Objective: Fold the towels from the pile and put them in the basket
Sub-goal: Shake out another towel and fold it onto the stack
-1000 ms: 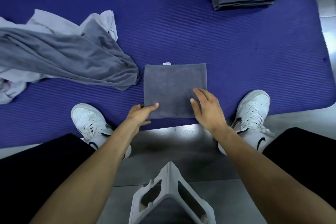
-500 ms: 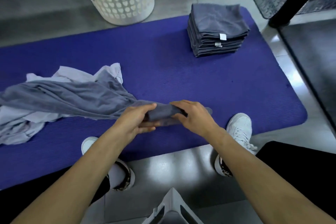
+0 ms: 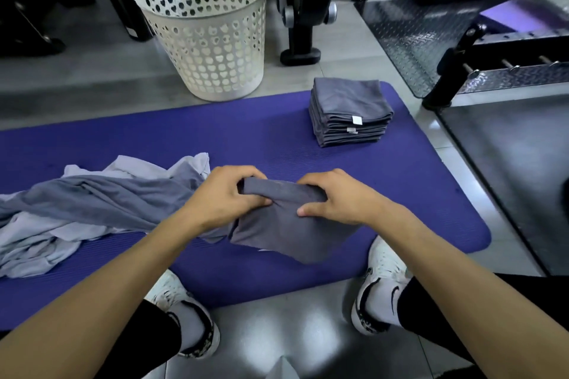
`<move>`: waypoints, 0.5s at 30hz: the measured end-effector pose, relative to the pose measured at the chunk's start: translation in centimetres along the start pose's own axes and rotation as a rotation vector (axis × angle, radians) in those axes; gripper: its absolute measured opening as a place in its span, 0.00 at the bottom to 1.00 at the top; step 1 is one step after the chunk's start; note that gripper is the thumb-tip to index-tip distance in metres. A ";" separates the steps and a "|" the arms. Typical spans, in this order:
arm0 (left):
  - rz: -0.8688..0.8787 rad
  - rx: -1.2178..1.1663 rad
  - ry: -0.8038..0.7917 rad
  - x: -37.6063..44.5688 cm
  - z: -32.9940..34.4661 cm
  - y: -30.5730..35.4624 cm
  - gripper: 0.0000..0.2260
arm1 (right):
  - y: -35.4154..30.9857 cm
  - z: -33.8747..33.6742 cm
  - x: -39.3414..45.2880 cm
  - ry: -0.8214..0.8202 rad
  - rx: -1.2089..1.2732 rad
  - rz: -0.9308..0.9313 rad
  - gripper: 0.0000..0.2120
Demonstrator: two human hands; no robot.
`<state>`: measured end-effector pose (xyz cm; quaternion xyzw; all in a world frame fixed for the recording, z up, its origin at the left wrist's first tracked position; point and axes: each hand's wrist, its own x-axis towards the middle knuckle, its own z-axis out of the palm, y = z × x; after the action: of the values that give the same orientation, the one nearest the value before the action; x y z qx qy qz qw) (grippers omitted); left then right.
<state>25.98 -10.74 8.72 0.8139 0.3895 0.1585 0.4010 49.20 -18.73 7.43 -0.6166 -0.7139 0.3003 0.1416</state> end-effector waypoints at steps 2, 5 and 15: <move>-0.024 -0.144 0.034 0.2 -0.4 0.8 0.06 | 1.8 -0.6 -1.0 -0.094 -0.105 0.099 0.09; -0.059 -0.245 0.088 0.9 -0.4 1.4 0.06 | 4.7 -0.9 -1.9 -0.131 -0.097 0.245 0.10; -0.224 -0.431 0.199 12.6 1.6 2.0 0.05 | 10.1 -13.7 1.7 0.034 0.049 0.433 0.06</move>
<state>36.08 -2.73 8.63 0.6419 0.4722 0.2717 0.5396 64.74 -13.04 11.75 -0.7568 -0.5548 0.3304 0.1009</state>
